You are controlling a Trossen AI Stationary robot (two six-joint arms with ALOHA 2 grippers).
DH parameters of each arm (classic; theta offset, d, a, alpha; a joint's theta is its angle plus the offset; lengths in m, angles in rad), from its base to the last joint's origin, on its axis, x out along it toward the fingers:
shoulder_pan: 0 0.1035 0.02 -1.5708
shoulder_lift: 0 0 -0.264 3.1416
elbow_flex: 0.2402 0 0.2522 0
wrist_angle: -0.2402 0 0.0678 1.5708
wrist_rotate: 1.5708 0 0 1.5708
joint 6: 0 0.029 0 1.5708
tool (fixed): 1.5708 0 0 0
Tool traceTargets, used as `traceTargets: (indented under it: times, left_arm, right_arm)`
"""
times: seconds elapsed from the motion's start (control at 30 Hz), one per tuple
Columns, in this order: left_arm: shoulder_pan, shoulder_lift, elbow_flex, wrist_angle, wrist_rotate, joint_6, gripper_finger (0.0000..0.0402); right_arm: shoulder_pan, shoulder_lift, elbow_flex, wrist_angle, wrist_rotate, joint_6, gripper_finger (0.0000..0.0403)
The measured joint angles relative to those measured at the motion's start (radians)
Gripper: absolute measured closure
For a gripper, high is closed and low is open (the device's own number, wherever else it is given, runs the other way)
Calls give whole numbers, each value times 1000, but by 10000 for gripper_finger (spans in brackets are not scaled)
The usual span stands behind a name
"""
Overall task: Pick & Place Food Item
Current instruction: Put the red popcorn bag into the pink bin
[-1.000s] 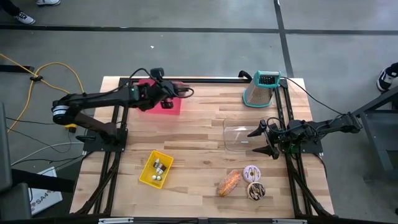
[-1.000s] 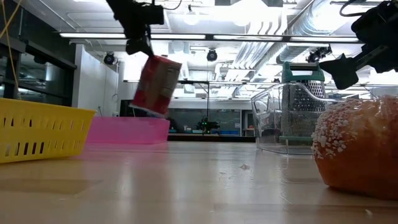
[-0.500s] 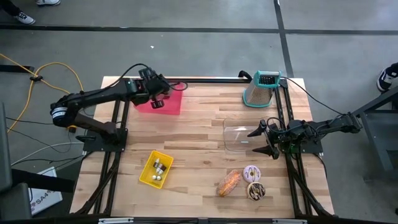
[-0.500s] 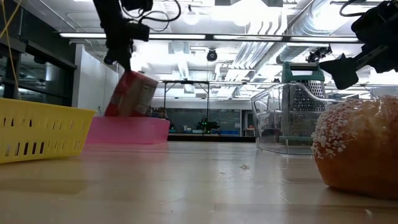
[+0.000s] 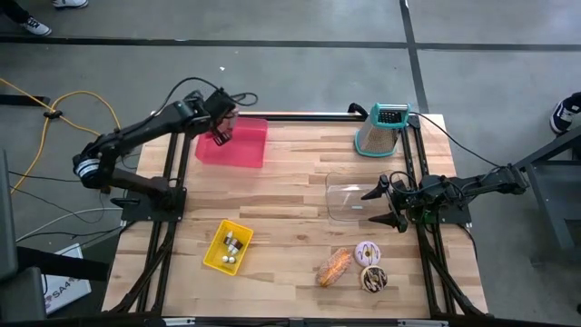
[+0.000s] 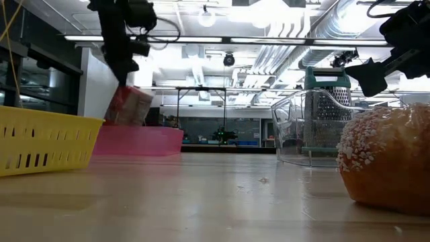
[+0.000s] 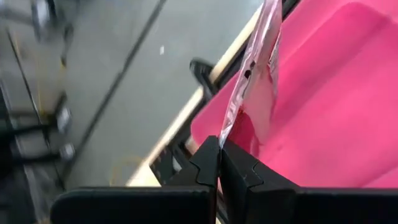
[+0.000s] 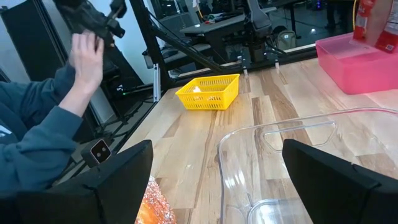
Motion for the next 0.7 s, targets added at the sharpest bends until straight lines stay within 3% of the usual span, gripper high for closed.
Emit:
traceTargets:
  times: [0.27, 0.7]
  left_arm:
    - [32, 130, -1, -66, -4, -196, 401]
    - [-7, 190, -1, -59, 3, -259, 401]
  right_arm:
    - [0, 0, 0, 0, 0, 0, 55]
    - [0, 0, 0, 0, 1, 0, 55]
